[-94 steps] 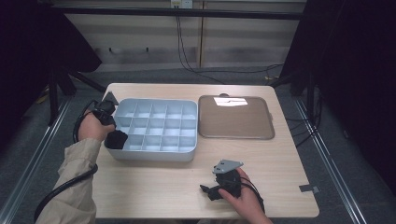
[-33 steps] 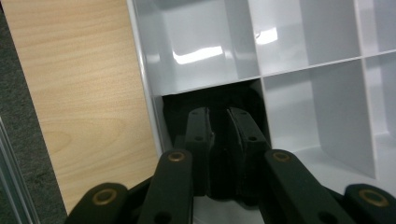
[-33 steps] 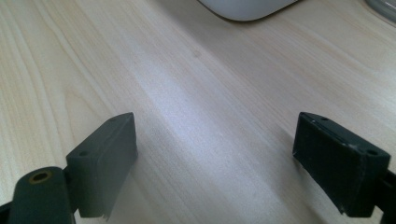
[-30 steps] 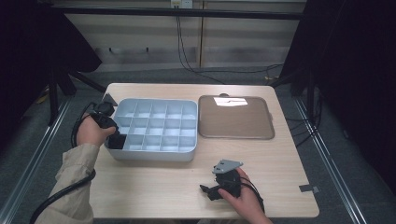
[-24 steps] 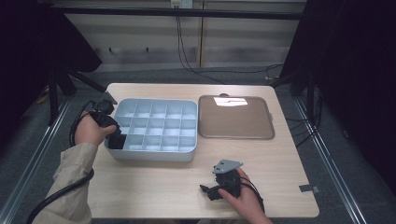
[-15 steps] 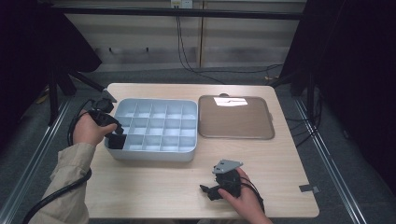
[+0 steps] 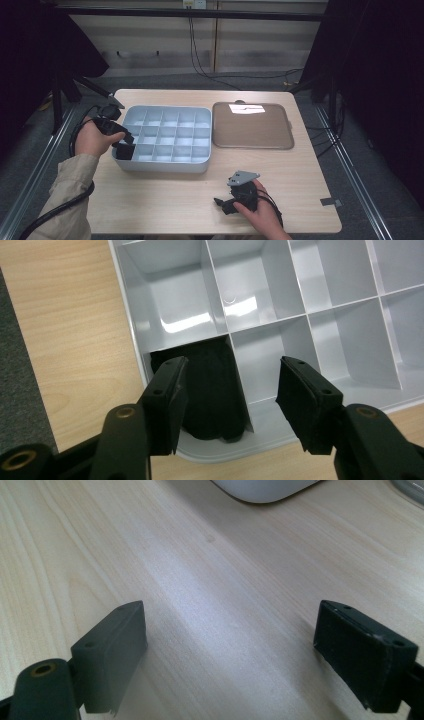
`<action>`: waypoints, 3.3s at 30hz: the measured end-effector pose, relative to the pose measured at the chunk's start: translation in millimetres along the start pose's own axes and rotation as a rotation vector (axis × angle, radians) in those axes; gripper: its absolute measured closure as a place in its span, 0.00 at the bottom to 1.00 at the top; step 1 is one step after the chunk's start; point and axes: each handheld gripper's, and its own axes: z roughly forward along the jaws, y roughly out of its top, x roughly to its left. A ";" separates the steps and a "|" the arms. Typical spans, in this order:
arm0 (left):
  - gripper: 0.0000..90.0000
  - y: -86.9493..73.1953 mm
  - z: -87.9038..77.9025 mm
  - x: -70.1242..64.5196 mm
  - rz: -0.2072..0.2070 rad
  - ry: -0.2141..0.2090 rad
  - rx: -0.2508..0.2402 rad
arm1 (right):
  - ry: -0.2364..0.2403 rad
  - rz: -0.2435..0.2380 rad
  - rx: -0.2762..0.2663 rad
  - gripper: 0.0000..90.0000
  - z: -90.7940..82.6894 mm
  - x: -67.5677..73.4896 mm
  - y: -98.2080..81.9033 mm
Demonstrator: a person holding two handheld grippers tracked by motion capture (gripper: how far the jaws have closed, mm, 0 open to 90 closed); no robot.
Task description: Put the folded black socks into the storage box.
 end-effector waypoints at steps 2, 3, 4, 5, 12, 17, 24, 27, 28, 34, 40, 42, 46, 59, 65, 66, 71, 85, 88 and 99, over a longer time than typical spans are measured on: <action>0.49 -0.5 -0.2 -0.5 -0.001 0.001 -0.004 | 0.000 0.000 0.000 0.14 0.0 0.0 0.0; 0.49 -0.5 -0.8 -0.9 0.001 0.000 -0.004 | 0.000 0.000 0.000 0.14 0.0 0.0 0.0; 0.49 -0.6 -1.4 -1.5 0.004 0.002 -0.008 | 0.000 0.002 0.001 0.14 -0.1 0.1 0.0; 0.49 -0.5 -2.0 -2.0 0.009 -0.003 -0.009 | 0.000 0.002 0.001 0.14 0.0 0.1 0.0; 0.46 -0.7 -6.8 -10.5 0.029 -0.019 -0.022 | 0.000 0.002 0.001 0.14 -0.1 0.1 0.0; 0.45 -2.3 -8.1 -14.2 0.048 -0.024 -0.019 | 0.000 0.000 0.000 0.14 0.0 0.0 0.0; 0.44 -5.4 -8.6 -16.4 0.052 -0.039 -0.019 | 0.000 0.000 0.000 0.14 0.0 0.0 0.0; 0.43 -8.9 -6.9 -15.0 0.044 -0.044 -0.024 | 0.000 0.000 0.000 0.14 0.0 0.0 0.0; 0.43 -9.6 -7.0 -13.9 0.050 -0.044 -0.018 | 0.000 0.000 0.000 0.14 0.0 0.0 0.0; 0.42 -15.5 -3.9 -13.5 0.049 -0.063 -0.016 | 0.000 0.000 0.000 0.14 0.0 0.0 0.0; 0.40 -19.8 -3.0 -15.2 0.054 -0.076 -0.020 | 0.000 0.000 0.000 0.14 0.0 0.0 0.0; 0.40 -21.7 -2.6 -15.3 0.058 -0.081 -0.019 | 0.000 0.004 0.001 0.14 -0.1 0.3 0.0; 0.39 -25.8 -2.6 -15.1 0.061 -0.080 -0.026 | 0.000 0.002 0.000 0.14 0.0 0.1 -0.1; 0.35 -38.0 -4.9 -20.7 0.092 -0.101 -0.048 | 0.000 0.004 0.005 0.14 -0.3 0.4 0.0; 0.34 -42.5 -4.5 -22.8 0.101 -0.112 -0.045 | 0.000 0.005 0.005 0.14 -0.3 0.4 0.0; 0.34 -43.9 -4.4 -23.2 0.099 -0.113 -0.046 | 0.000 0.003 0.004 0.14 -0.2 0.3 0.0; 0.34 -49.5 -5.2 -22.6 0.101 -0.121 -0.049 | 0.000 -0.002 0.005 0.14 -0.2 0.0 0.0; 0.33 -67.6 -2.1 -20.9 0.110 -0.138 -0.071 | 0.000 0.000 0.005 0.14 -0.3 0.1 -0.1; 0.33 -71.3 0.0 -21.5 0.110 -0.149 -0.081 | 0.001 0.000 0.003 0.14 -0.2 0.1 -0.1; 0.34 -86.8 12.7 -23.7 0.120 -0.176 -0.095 | 0.000 -0.002 0.005 0.14 -0.3 0.0 0.0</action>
